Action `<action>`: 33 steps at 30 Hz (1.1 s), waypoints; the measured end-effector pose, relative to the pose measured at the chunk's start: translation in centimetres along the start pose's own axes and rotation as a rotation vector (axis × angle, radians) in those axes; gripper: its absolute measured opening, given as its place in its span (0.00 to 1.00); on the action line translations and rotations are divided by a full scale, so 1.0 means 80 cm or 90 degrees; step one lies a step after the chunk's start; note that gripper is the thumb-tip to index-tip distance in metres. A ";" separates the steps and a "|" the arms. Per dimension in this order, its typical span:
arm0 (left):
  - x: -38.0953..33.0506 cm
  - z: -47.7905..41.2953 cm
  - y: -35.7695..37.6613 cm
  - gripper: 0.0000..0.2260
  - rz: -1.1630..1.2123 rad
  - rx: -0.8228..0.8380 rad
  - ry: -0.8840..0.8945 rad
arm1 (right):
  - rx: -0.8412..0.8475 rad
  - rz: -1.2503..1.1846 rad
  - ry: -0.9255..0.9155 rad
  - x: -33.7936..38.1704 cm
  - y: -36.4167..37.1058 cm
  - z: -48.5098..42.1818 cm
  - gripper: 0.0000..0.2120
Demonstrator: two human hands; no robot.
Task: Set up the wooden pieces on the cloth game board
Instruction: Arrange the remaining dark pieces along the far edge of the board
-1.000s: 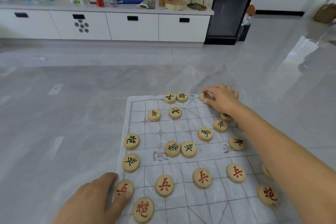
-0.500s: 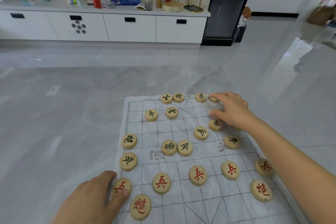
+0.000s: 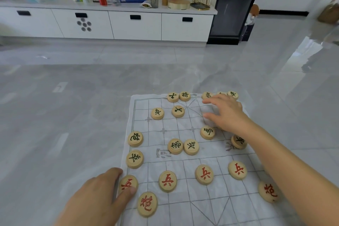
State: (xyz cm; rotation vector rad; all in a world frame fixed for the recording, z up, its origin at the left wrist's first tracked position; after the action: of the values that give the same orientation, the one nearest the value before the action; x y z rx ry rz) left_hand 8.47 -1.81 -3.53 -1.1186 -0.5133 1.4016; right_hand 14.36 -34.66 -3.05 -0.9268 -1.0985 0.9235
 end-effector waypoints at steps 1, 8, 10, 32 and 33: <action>-0.001 0.000 0.000 0.22 0.000 0.000 0.000 | -0.003 -0.002 0.009 -0.005 -0.002 0.004 0.20; -0.005 0.000 -0.002 0.22 -0.006 0.016 -0.014 | -0.031 0.022 -0.011 0.034 0.015 -0.012 0.24; -0.008 0.000 -0.004 0.23 -0.005 0.027 -0.017 | -0.045 0.078 0.004 0.057 0.024 -0.024 0.31; -0.005 -0.004 -0.003 0.23 -0.024 0.023 -0.026 | -0.005 0.107 0.065 -0.002 0.001 -0.098 0.19; -0.004 -0.004 -0.003 0.24 -0.027 0.030 -0.029 | 0.006 0.110 0.070 -0.002 0.003 -0.099 0.19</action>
State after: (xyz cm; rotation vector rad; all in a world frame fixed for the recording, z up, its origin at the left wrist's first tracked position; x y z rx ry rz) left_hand 8.80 -2.18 -3.35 -1.0349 -0.5317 1.3975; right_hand 21.97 -35.89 -4.86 -1.0649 -0.9315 1.0052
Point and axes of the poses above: each hand's wrist, its own z-axis away from the middle knuckle, its own y-axis out of the palm, x = y × z, the point moved 4 cm from there along -z, towards the middle knuckle, and after that the axes turned 14 degrees about x, right-handed, at the moved point
